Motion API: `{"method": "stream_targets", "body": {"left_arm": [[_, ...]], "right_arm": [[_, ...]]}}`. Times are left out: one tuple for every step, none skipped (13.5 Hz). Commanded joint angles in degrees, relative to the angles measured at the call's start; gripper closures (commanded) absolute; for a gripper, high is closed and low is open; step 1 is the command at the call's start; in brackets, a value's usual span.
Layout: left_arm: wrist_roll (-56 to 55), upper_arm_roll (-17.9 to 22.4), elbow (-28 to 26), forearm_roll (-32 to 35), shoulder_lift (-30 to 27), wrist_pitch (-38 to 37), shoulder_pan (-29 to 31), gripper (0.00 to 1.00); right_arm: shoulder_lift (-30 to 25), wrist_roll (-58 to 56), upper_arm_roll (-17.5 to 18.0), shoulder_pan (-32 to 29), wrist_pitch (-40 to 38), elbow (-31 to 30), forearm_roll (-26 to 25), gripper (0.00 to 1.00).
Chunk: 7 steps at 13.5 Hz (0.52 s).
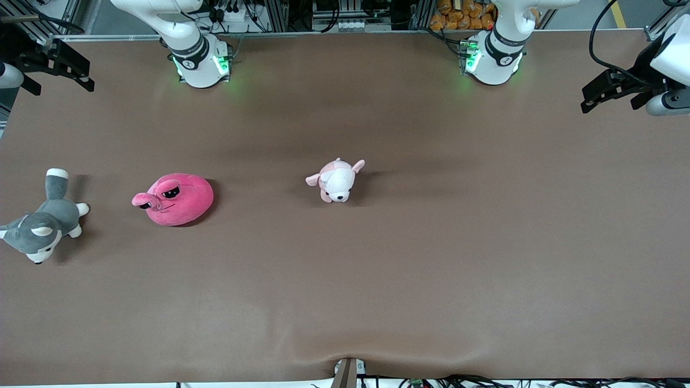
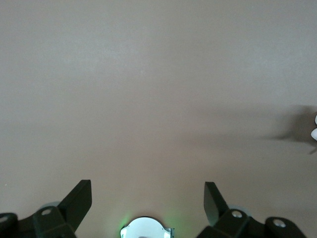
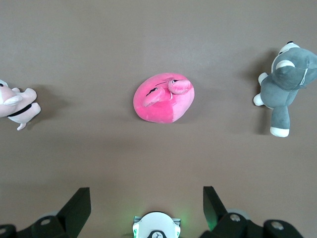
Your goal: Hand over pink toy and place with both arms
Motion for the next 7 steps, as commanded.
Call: {"method": "stream_targets", "body": {"left_arm": [[2.7,-0.3,2.4,0.9,1.3,-1.8,0.3,0.0],[2.8,-0.3,2.5,0.9,1.2,-1.9,0.4,0.0],[3.0,-0.2,2.5,0.9,1.1,-2.7,0.4,0.0],[3.0,-0.2,2.5,1.0,1.0,-3.1,0.6,0.0],[3.2,-0.2,2.5,1.0,1.1,-3.1,1.2,0.0],[4.6,-0.2,2.5,1.0,1.1,-3.1,1.5,0.0],[5.5,-0.2,2.5,1.0,0.9,-3.3,2.1,0.0]], "right_arm": [[0.5,-1.0,0.4,-1.2,0.2,0.8,-0.4,0.0],[0.9,-1.1,0.4,-1.9,0.2,1.5,-0.2,0.0],[1.5,-1.1,0.5,-2.0,0.0,2.2,-0.2,0.0],[1.6,-1.1,0.5,-2.0,0.0,2.5,0.0,0.0],[1.6,-1.1,0.5,-1.9,0.0,2.5,0.0,0.0],[1.6,-1.0,0.5,-1.8,0.0,2.5,0.0,0.0],[1.6,-1.0,0.5,-1.9,0.0,2.5,0.1,0.0]]}}
